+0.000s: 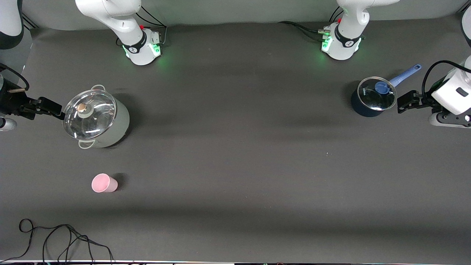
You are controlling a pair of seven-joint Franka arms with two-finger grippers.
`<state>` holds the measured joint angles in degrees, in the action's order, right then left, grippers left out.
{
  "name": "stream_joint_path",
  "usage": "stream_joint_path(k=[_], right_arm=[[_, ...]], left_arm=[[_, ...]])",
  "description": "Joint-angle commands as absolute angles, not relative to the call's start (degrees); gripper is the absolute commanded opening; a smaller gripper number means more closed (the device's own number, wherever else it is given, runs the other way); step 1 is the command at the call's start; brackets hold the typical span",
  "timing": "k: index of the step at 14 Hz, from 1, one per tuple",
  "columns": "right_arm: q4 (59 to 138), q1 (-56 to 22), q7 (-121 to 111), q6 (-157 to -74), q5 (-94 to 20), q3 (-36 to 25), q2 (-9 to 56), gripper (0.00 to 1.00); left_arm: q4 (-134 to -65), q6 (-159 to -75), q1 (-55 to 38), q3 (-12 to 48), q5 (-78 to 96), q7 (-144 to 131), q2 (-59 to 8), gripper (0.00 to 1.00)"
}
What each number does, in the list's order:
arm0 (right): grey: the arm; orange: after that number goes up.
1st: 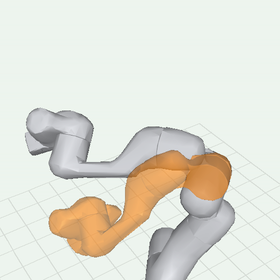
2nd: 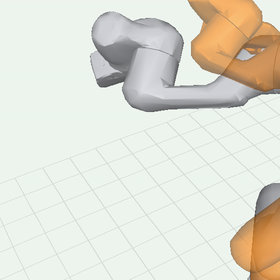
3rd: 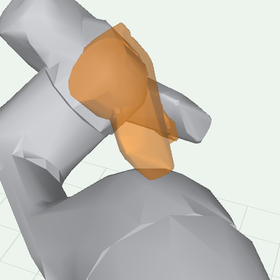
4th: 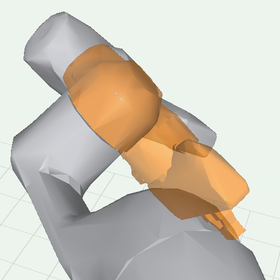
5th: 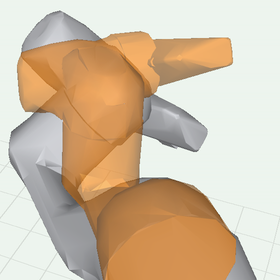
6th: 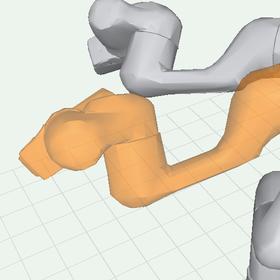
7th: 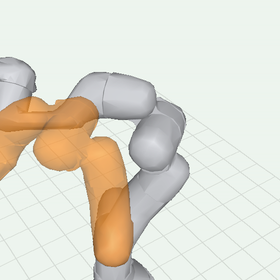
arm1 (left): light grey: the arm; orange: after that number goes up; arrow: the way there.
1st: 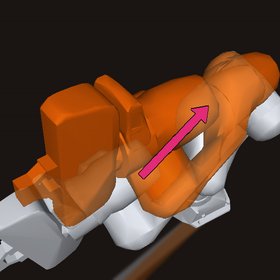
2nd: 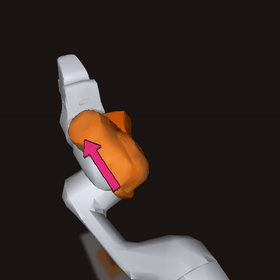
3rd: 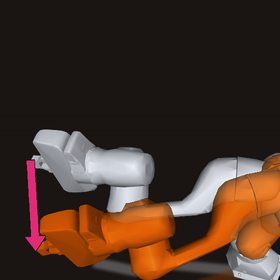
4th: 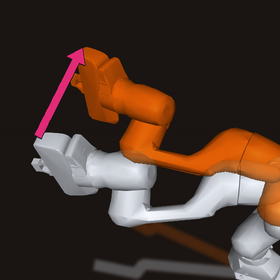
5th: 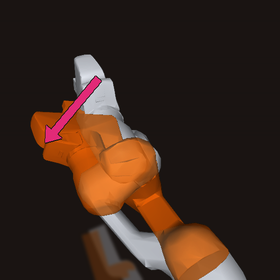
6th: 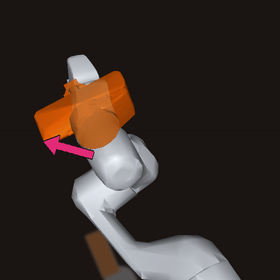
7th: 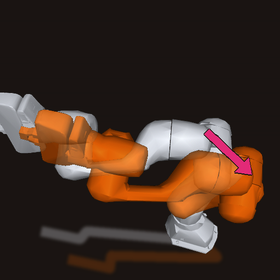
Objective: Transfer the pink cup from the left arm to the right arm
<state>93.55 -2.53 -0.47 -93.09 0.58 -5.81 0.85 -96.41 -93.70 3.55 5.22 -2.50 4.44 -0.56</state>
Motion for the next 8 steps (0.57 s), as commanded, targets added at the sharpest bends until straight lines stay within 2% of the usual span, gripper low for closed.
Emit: stream_joint_path(k=[1, 8], right_arm=[[93.7, -2.9, 0.9, -92.2, -0.3, -6.4, 0.0, 1.00], [93.6, -2.9, 0.9, -91.7, -0.9, -6.6, 0.0, 1.00]], left_arm=[[-98.3, -94.7, 3.7, 5.0, -1.8, 5.3, 1.3, 1.00], [-98.4, -94.7, 3.9, 5.0, -1.8, 5.3, 1.3, 1.00]])
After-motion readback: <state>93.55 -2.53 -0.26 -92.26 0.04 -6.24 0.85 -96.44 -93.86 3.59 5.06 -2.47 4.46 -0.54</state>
